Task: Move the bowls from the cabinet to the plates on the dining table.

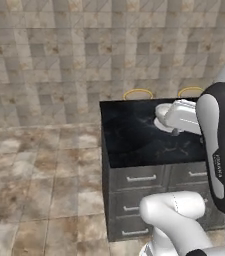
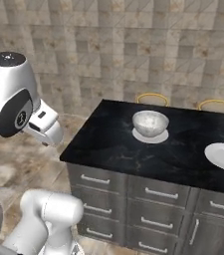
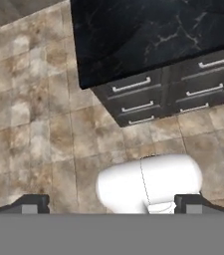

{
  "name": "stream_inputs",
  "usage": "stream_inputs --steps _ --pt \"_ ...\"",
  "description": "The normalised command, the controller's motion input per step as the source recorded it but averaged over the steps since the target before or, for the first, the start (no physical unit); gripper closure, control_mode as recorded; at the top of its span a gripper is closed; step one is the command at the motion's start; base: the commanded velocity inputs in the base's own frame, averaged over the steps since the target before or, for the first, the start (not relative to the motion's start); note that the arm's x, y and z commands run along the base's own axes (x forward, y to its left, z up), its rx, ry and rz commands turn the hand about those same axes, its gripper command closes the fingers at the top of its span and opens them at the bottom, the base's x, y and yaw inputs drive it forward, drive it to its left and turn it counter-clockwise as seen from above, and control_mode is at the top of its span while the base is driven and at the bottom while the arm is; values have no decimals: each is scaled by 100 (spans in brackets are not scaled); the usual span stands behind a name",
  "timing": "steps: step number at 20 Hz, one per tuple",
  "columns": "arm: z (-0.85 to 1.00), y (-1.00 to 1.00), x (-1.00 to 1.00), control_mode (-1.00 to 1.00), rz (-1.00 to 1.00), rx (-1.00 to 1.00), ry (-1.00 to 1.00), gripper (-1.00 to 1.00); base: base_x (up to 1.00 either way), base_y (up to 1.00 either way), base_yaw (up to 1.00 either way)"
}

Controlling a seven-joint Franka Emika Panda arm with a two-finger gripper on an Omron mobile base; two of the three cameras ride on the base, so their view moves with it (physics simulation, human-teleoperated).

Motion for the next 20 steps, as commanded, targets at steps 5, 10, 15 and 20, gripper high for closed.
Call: stream_inputs --steps 5,10,15,20 --pt "0 0 0 100 0 0 0 -100 1 77 70" --pt "0 0 0 100 0 0 0 -100 1 62 78" --pt "0 0 0 100 0 0 0 -100 0 55 75" --pt "0 0 0 100 0 0 0 -100 0 44 71"
